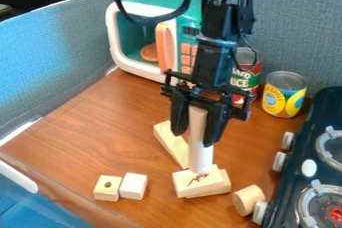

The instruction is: Took the cylinder shaped object and put it on top of the two box shaped bars

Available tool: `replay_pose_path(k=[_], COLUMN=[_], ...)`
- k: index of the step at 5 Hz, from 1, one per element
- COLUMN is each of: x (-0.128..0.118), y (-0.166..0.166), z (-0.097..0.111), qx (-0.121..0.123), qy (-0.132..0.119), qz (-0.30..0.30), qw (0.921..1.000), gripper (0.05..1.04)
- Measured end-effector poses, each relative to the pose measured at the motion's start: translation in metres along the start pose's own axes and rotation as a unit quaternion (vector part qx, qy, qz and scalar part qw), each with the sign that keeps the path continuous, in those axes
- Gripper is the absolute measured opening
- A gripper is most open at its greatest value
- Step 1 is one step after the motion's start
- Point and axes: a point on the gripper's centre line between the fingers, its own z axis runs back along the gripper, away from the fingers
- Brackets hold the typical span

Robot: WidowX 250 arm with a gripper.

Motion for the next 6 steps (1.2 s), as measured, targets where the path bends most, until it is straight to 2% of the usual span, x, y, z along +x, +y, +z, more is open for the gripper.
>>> replay_pose_path(k=[1, 4, 6], x=[0.000, 0.003, 0.007], y=[-0.002, -0.005, -0.003], z=[-0.002, -0.017, -0.020], qx=[-0.006, 0.001, 0.007], qy=[-0.001, 0.014, 0.011], qz=[-0.008, -0.008, -0.007], qw=[0.9999, 0.9999, 0.9999], gripper=[0.579, 0.579, 0.579])
